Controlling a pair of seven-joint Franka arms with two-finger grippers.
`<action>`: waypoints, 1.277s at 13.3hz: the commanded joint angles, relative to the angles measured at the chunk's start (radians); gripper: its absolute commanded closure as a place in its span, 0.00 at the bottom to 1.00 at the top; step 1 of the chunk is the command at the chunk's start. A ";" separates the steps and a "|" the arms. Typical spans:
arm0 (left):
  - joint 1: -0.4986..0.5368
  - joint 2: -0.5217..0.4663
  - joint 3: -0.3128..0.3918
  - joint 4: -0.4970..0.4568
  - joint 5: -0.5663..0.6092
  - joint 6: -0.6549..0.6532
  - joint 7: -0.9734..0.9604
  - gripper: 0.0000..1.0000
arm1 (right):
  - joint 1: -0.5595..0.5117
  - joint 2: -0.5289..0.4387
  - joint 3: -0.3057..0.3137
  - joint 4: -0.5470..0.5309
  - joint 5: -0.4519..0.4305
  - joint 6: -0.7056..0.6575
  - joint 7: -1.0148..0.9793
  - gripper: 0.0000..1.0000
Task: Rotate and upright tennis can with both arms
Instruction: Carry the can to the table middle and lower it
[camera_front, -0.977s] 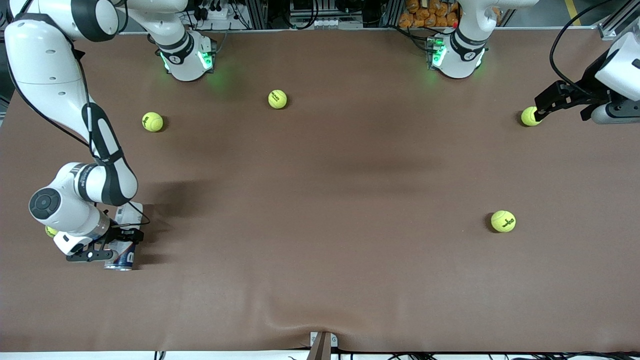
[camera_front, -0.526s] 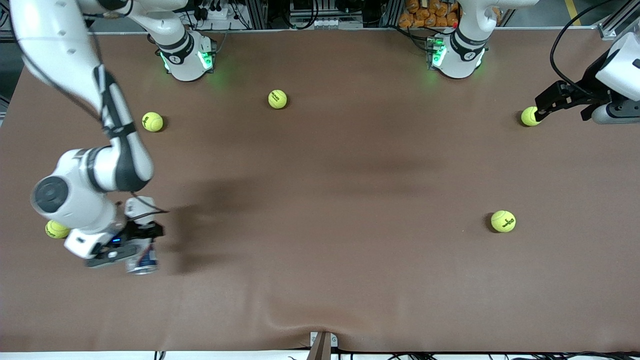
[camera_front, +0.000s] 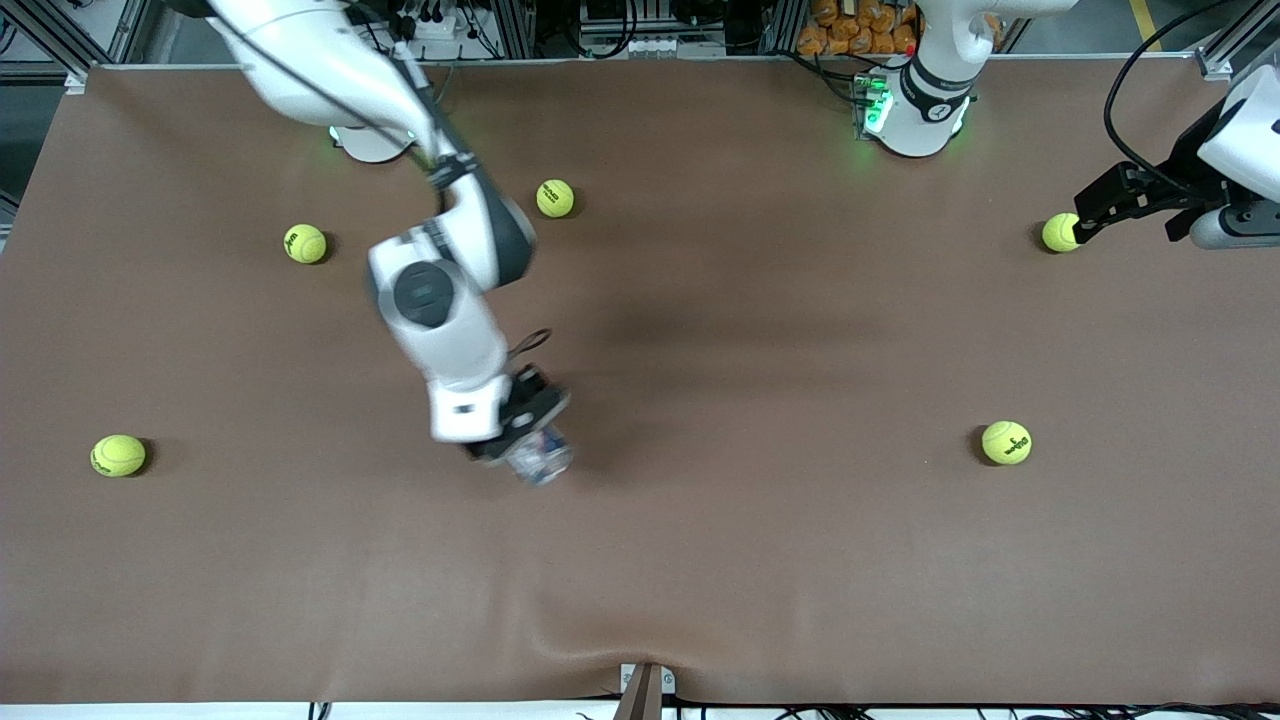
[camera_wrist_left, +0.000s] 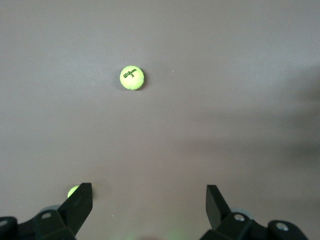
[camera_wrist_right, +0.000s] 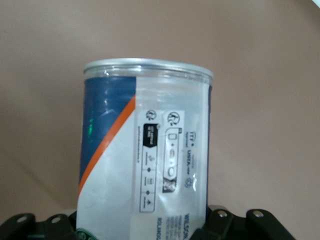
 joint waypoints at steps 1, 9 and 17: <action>0.006 0.001 -0.002 0.008 -0.003 -0.009 0.024 0.00 | 0.063 0.106 -0.014 0.058 -0.047 0.142 -0.172 0.33; 0.006 0.001 0.003 0.004 -0.002 -0.009 0.030 0.00 | 0.246 0.245 -0.022 0.070 -0.165 0.332 -0.379 0.19; 0.006 0.013 0.004 0.005 -0.002 -0.009 0.030 0.00 | 0.257 0.206 -0.020 0.089 -0.182 0.309 -0.368 0.00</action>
